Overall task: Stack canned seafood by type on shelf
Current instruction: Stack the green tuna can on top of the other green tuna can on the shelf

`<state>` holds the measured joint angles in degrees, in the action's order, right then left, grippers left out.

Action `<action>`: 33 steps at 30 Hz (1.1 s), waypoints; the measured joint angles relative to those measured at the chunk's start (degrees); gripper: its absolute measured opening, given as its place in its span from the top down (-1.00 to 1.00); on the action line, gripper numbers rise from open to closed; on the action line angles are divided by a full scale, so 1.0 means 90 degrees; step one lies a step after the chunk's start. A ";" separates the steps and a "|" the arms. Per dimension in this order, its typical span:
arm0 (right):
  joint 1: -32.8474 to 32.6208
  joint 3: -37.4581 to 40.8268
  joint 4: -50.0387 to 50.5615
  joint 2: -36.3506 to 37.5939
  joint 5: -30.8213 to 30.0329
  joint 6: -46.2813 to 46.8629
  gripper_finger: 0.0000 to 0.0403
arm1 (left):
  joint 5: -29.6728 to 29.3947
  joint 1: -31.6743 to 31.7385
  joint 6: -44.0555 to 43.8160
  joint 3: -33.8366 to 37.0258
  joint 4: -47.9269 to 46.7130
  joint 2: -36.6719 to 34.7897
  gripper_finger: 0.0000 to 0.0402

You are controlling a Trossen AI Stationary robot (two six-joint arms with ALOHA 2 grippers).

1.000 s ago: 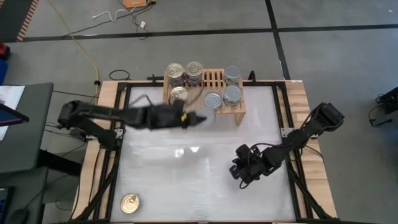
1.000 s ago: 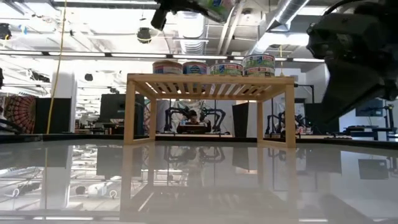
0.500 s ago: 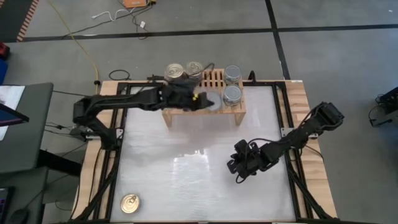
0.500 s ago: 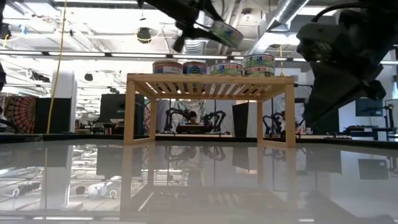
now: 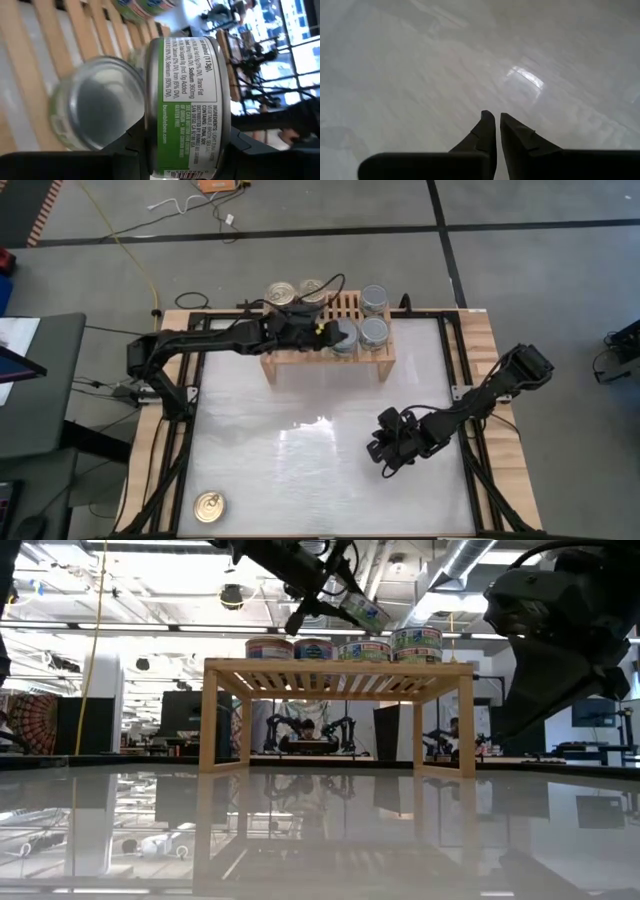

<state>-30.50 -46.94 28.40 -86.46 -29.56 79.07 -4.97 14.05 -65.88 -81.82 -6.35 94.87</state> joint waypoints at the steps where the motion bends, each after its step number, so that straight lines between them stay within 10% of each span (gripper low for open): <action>1: 0.0003 0.0000 -0.0001 0.0000 0.0000 -0.0001 0.72 | -0.0087 0.0005 0.0029 0.0000 -0.0030 0.0001 0.34; 33: -0.0012 0.0000 -0.0022 -0.0002 -0.0002 0.0001 0.72 | -0.0185 0.0075 -0.0428 0.0007 0.0034 0.0330 0.32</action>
<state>-30.61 -46.94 28.21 -86.48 -29.58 79.08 -6.63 14.73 -69.73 -81.76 -6.04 97.84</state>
